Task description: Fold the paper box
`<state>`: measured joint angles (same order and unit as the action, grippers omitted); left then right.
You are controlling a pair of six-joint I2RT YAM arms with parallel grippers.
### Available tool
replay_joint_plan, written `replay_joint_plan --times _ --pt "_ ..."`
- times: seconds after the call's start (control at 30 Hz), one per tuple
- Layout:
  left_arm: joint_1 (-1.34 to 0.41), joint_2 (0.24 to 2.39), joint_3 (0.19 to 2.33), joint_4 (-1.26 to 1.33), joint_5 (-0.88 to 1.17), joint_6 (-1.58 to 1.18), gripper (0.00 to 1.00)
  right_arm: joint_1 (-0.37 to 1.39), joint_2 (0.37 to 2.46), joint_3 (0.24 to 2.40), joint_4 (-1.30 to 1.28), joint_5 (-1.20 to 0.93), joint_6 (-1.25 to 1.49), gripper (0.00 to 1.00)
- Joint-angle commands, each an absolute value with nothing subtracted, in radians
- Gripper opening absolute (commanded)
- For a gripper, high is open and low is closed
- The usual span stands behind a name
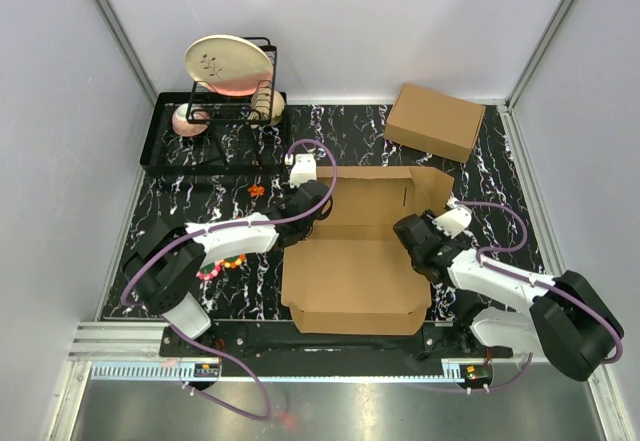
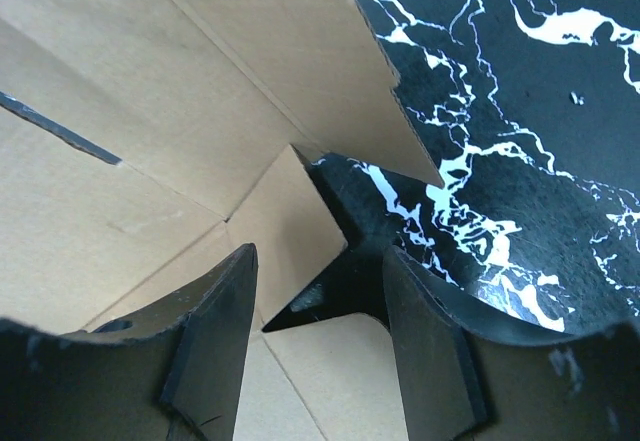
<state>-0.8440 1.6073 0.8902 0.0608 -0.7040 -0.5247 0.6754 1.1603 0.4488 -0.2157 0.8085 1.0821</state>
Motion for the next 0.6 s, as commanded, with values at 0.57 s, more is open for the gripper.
replay_joint_plan --times 0.57 --pt "-0.847 1.598 0.867 0.029 -0.663 -0.561 0.0 0.678 1.278 0.488 -0.054 0.885 0.97 0.54"
